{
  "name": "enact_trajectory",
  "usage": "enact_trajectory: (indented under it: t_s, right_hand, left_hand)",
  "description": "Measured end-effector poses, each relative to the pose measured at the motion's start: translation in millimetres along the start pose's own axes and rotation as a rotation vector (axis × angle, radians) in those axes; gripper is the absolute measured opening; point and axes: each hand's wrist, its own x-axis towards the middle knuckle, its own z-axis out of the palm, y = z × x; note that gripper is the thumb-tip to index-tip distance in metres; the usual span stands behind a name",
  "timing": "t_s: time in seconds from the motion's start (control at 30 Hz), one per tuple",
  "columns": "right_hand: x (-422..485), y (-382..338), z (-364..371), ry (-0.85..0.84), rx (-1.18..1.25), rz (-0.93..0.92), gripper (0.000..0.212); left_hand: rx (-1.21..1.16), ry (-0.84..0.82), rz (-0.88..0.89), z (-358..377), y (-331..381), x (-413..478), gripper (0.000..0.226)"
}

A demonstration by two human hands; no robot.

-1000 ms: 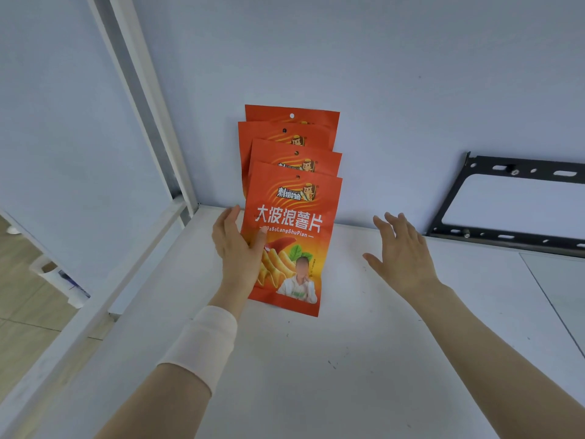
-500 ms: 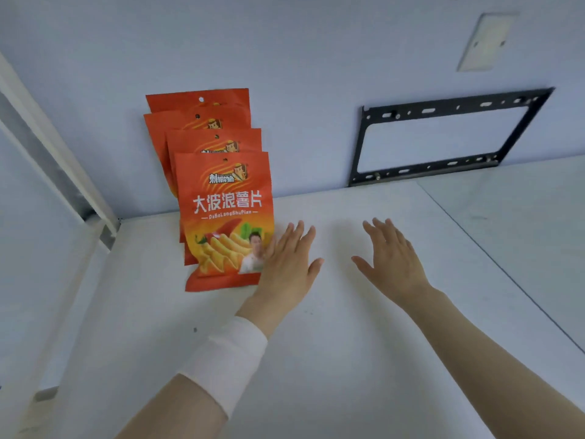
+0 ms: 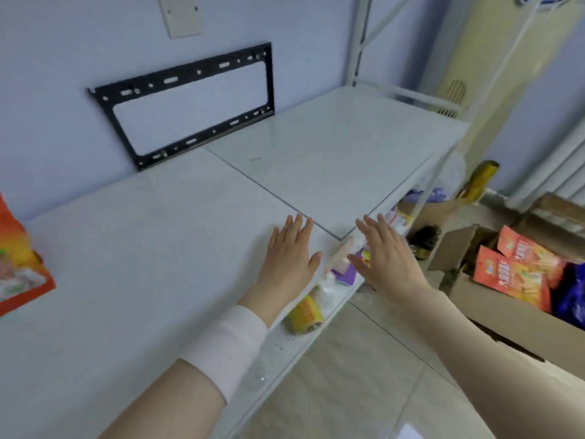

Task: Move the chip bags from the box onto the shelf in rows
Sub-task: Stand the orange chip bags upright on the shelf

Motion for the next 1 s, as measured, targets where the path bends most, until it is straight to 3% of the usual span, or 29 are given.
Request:
enact_trajectory:
  t_s: [0.4,0.73,1.0]
  right_hand:
    - [-183.0,275.0,-55.5,-0.006,-0.041,0.468,0.068]
    - [-255.4,446.2,-49.9,0.016,-0.052,0.718,0.067]
    - [-248.9,573.3,-69.8,-0.015,-0.071,0.812,0.066]
  left_hand:
    - [-0.005,-0.286,0.412,163.6,295.0,45.9,0.065]
    - [0.030,-0.507,0.633,276.1,453.6,98.5,0.064]
    - [-0.021,-0.612,0.661,336.4,549.6,169.6,0.064]
